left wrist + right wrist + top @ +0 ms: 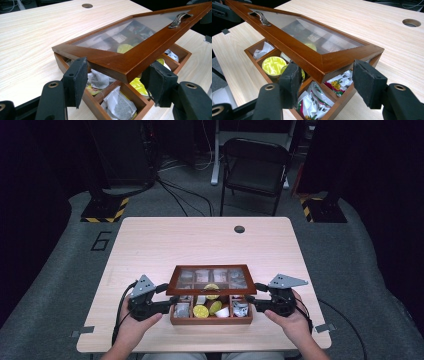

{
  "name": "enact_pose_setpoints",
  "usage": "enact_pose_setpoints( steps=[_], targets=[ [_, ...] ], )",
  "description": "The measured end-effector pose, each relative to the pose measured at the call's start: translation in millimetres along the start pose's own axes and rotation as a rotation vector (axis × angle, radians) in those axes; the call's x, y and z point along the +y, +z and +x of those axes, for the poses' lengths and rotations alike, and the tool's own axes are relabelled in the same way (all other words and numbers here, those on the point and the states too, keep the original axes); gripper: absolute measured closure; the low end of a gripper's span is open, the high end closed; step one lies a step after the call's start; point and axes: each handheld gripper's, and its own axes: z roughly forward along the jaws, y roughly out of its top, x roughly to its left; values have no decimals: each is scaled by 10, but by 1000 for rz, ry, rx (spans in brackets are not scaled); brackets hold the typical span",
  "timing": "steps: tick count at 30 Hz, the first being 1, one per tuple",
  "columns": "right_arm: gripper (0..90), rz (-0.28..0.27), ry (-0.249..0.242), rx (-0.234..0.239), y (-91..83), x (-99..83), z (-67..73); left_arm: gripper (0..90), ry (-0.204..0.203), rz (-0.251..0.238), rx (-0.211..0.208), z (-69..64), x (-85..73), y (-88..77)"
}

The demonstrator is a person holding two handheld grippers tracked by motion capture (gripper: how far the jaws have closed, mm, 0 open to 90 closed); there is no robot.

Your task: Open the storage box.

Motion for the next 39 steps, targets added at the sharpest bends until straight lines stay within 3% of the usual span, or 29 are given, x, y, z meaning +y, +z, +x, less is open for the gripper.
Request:
enact_pose_setpoints(
  steps=[7,16,31,39],
  targets=[
    [415,-1,-21,-1,-10,72,-16,381,-14,-11,-5,40,49,9],
    [414,-19,3,0,-7,139,-43,383,-49,-35,-11,80,100,30],
    [412,-28,27,-23,70,146,-131,383,-44,-34,-12,121,170,54],
    [467,-47,53,-30,140,178,-237,384,-51,-65,5,165,248,89]
  ],
)
